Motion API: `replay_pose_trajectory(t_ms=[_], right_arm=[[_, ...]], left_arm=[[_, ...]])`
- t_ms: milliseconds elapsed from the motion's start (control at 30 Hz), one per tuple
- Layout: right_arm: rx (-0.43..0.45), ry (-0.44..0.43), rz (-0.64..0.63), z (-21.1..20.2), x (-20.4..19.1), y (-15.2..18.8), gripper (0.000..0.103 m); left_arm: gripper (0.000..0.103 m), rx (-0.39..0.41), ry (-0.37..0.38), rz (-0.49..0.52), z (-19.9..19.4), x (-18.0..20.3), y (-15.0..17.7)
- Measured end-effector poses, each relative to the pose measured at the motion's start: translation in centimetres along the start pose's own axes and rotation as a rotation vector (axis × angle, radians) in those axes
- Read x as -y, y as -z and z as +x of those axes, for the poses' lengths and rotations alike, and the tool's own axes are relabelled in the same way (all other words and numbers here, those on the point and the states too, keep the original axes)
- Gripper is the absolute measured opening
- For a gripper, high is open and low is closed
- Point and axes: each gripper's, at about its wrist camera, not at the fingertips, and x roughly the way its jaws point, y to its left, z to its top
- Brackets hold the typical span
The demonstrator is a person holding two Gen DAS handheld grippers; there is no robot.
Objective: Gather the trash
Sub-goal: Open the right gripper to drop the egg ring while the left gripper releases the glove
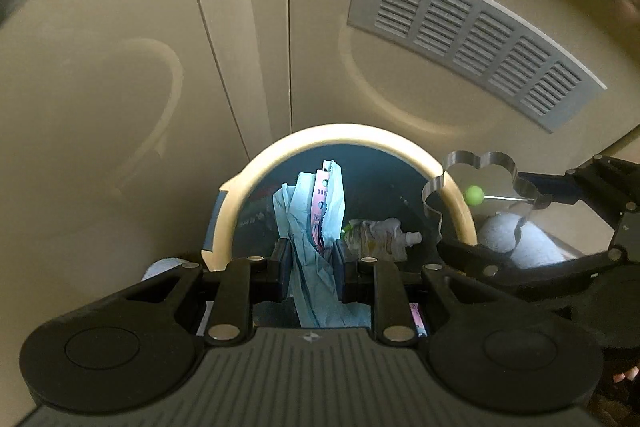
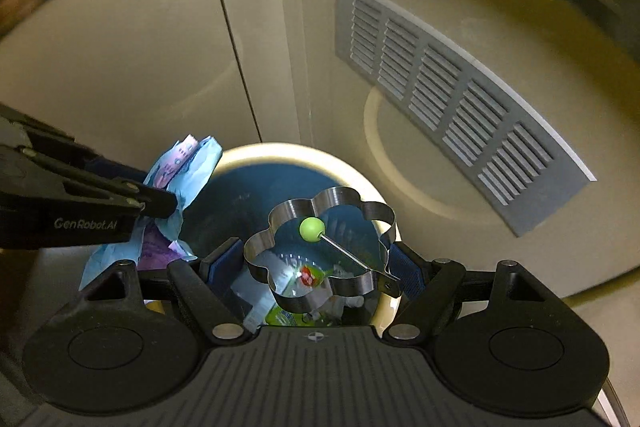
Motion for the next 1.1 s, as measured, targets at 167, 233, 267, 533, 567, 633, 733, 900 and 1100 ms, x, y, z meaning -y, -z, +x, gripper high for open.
replay_pose_trajectory(t_ms=[167, 233, 267, 533, 567, 633, 733, 900, 1100], right_arm=[[-0.064, -0.019, -0.039, 2.2, -0.6, -0.4, 0.081], [-0.086, -0.028, -0.039, 3.0, -0.7, -0.5, 0.081], [-0.098, -0.032, -0.038, 3.3, -0.7, -0.5, 0.081], [-0.173, -0.032, -0.018, 6.1, -0.3, -1.2, 0.081], [-0.179, -0.031, -0.020, 6.1, 0.1, -1.2, 0.081], [-0.189, -0.031, -0.022, 6.5, 0.2, -1.2, 0.081], [-0.196, -0.029, -0.023, 7.1, 0.1, -1.2, 0.081], [-0.213, -0.027, -0.014, 7.9, 0.0, -1.0, 0.081], [-0.230, -0.027, -0.007, 8.6, -0.2, -0.9, 0.081]], left_arm=[[0.024, -0.037, 0.004, -0.021, 2.3, -0.7, -0.7], [0.024, -0.053, 0.002, -0.031, 3.2, -0.7, -0.7], [0.024, -0.057, 0.000, -0.030, 3.5, -0.7, -0.7], [0.024, -0.098, -0.006, -0.030, 5.8, -0.8, -0.5], [0.024, -0.103, -0.007, -0.029, 6.1, -0.9, -0.5], [0.024, -0.112, -0.008, -0.029, 6.5, -0.9, -0.5], [0.024, -0.123, -0.012, -0.025, 7.2, -1.0, -0.4], [0.024, -0.142, -0.021, -0.011, 8.1, -0.3, -0.6], [0.024, -0.160, -0.031, -0.001, 9.1, 0.0, -1.2]])
